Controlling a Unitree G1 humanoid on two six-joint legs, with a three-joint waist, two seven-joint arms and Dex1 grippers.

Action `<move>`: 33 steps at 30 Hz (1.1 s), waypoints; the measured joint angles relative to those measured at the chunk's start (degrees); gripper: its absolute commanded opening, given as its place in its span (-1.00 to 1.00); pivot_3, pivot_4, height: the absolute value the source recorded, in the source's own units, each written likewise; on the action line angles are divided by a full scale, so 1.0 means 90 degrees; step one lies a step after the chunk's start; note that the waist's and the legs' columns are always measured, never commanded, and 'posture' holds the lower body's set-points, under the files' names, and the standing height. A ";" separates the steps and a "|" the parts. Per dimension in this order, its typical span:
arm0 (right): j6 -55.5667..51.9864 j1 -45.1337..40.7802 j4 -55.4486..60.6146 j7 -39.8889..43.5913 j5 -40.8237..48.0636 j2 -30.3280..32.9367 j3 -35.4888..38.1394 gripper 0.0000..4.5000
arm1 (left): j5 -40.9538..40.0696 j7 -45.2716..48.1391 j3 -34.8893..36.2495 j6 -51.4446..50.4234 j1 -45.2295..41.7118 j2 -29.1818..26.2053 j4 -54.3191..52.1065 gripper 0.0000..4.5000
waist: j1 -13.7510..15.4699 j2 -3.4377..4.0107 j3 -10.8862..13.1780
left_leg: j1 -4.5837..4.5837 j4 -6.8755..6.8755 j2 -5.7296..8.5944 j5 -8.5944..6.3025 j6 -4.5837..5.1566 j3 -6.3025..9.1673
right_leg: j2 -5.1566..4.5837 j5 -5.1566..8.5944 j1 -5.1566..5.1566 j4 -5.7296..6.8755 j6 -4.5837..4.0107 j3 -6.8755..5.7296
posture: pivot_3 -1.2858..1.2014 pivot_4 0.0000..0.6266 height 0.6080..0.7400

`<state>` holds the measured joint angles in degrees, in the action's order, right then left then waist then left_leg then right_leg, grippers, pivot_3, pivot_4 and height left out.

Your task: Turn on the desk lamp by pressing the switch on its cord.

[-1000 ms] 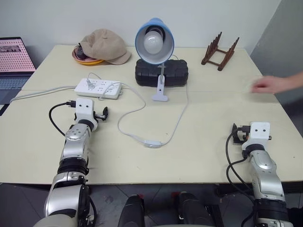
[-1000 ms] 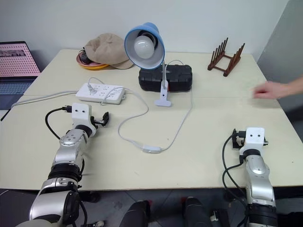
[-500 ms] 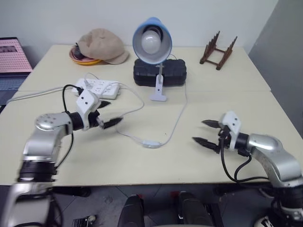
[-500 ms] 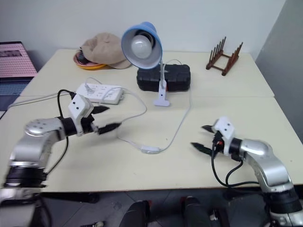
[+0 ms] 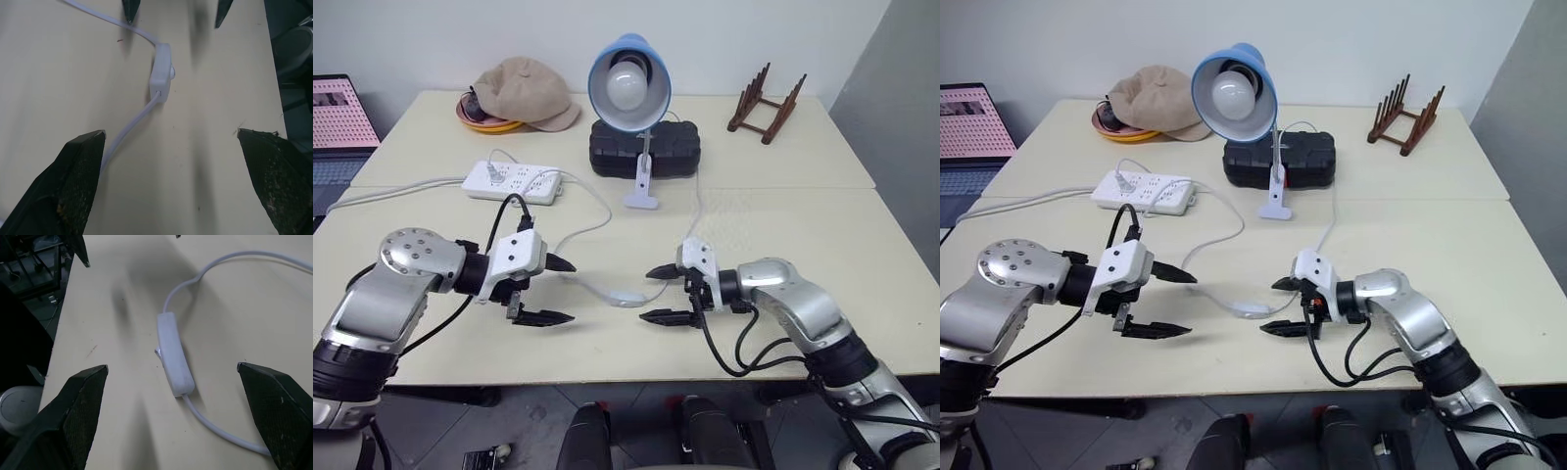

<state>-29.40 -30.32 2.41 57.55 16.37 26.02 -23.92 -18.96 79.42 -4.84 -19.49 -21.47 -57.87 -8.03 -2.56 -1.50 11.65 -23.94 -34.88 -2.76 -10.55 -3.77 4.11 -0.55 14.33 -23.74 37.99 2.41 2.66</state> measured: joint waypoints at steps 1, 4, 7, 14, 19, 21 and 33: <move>0.0077 0.0001 -0.0101 0.0039 -0.0109 -0.0013 -0.0088 0.97 | 0.0001 -0.0005 0.0001 0.0016 0.0017 0.0003 -0.0020 1.00 | 0.0006 0.0000 0.0000 | -0.0004 0.0001 0.0000 0.0000 0.0000 0.0000 | 0.0000 -0.0002 -0.0005 0.0002 0.0005 -0.0001 | 0.03 -0.52 1.00; 0.0250 -0.0004 -0.0291 0.0117 -0.0255 -0.0064 -0.0182 0.97 | 0.0000 -0.0014 0.0005 0.0090 0.0075 0.0013 -0.0069 1.00 | 0.0006 0.0000 0.0000 | -0.0003 0.0003 -0.0002 0.0000 0.0000 0.0000 | 0.0004 -0.0001 -0.0010 0.0007 0.0005 -0.0001 | 0.03 -0.52 1.00; 0.0382 -0.0032 -0.0488 0.0114 -0.0408 -0.0242 -0.0214 0.90 | -0.0007 -0.0032 0.0008 0.0120 0.0131 0.0046 -0.0092 1.00 | 0.0001 0.0000 0.0000 | 0.0001 0.0001 -0.0005 0.0000 0.0001 0.0001 | 0.0008 0.0001 -0.0012 0.0014 0.0001 0.0000 | 0.03 -0.52 1.00; 0.0629 -0.0124 -0.0844 0.0126 -0.0565 -0.0571 -0.0236 0.19 | -0.0020 -0.0035 0.0026 0.0204 0.0312 0.0056 -0.0128 1.00 | -0.0028 0.0000 0.0000 | 0.0003 -0.0002 -0.0005 0.0000 0.0001 0.0001 | 0.0009 0.0008 -0.0010 0.0021 -0.0013 0.0002 | 0.03 -0.52 1.00; 0.0726 -0.0136 -0.0942 0.0125 -0.0683 -0.0662 -0.0227 -0.37 | -0.0025 -0.0036 0.0038 0.0276 0.0323 0.0056 -0.0128 1.00 | -0.0031 0.0000 0.0000 | 0.0003 -0.0001 -0.0005 0.0000 0.0001 0.0001 | 0.0009 -0.0001 -0.0010 0.0021 0.0003 0.0001 | 0.03 -0.52 1.00; 0.0737 -0.0136 -0.1005 0.0127 -0.0684 -0.0683 -0.0217 -0.53 | -0.0026 -0.0050 0.0041 0.0273 0.0350 0.0056 -0.0127 1.00 | -0.0032 0.0000 0.0000 | 0.0003 -0.0001 -0.0005 0.0000 0.0001 0.0001 | 0.0009 -0.0001 -0.0011 0.0021 0.0003 0.0002 | 0.03 -0.52 1.00; 0.0080 -0.0183 -0.0834 0.0264 -0.0135 -0.0437 0.0572 -0.82 | -0.0532 -0.0535 0.0228 -0.0572 0.0251 0.0593 -0.0090 1.00 | -0.0028 0.0004 0.0002 | 0.0003 -0.0004 -0.0004 0.0000 0.0001 0.0002 | 0.0008 -0.0004 -0.0009 0.0028 0.0007 0.0002 | 0.03 -0.52 1.00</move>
<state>-28.68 -31.97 -5.09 59.93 15.16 22.09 -18.78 -23.74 74.61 -2.79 -24.64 -19.21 -52.53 -8.85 -2.81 -1.46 11.67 -23.91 -34.91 -2.80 -10.55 -3.76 4.13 -0.48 14.30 -23.83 38.24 2.47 2.68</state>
